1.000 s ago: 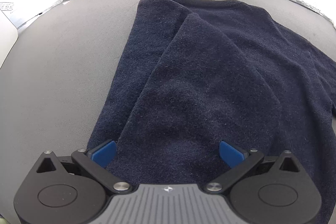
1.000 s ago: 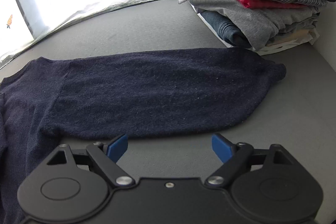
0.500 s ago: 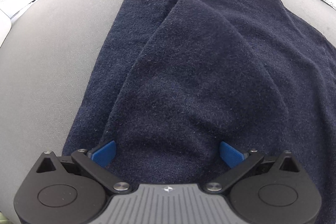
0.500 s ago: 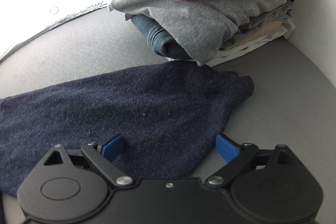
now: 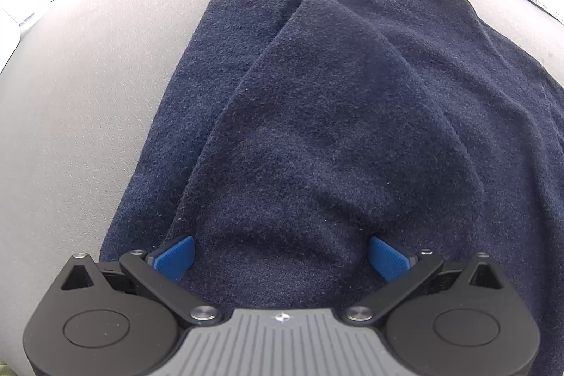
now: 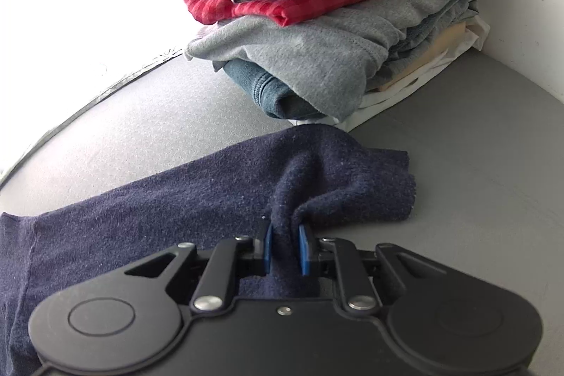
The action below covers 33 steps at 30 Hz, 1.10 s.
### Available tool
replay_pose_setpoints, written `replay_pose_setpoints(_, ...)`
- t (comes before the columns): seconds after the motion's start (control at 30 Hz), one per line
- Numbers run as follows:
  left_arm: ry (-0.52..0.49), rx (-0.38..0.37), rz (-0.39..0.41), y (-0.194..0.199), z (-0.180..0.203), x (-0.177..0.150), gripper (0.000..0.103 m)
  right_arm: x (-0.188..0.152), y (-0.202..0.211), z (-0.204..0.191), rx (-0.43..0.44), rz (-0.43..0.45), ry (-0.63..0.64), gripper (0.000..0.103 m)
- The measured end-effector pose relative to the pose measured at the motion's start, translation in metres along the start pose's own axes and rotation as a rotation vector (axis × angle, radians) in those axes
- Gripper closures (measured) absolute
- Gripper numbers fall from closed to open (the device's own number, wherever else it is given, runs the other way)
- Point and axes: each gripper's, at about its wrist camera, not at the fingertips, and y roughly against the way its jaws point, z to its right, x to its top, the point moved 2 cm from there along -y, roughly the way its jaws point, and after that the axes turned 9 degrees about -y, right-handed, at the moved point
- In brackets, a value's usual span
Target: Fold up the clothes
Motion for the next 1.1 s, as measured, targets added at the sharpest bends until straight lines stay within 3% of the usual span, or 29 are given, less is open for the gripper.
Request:
replay_pose_setpoints(0.23, 0.001, -0.006, 0.013, 0.000, -0.002, -0.002, 0.000, -0.005, 0.021, -0.042, 0.222, -0.034, -0.042, 0.089)
replay_pose_setpoints(0.4, 0.000, -0.012, 0.034, 0.000, -0.003, -0.005, 0.000, -0.023, 0.028, -0.100, 0.416, -0.144, -0.055, 0.089)
replay_pose_setpoints(0.6, -0.003, -0.013, 0.059, 0.001, -0.002, -0.009, 0.000, -0.076, 0.041, -0.184, 0.622, -0.326, 0.096, 0.089)
replay_pose_setpoints(0.7, -0.005, -0.014, 0.069, 0.001, -0.003, -0.010, 0.000, -0.104, 0.044, -0.214, 0.660, -0.409, 0.196, 0.089)
replay_pose_setpoints(0.83, -0.008, -0.015, 0.081, 0.002, -0.003, -0.011, 0.000, -0.137, 0.037, -0.232, 0.619, -0.505, 0.281, 0.087)
replay_pose_setpoints(0.97, -0.007, -0.014, 0.091, 0.002, -0.002, -0.011, 0.000, -0.138, 0.022, -0.217, 0.632, -0.601, 0.145, 0.085)
replay_pose_setpoints(1.1, -0.005, -0.012, 0.094, 0.003, -0.001, -0.011, 0.000, -0.138, 0.021, -0.209, 0.643, -0.626, 0.095, 0.080)
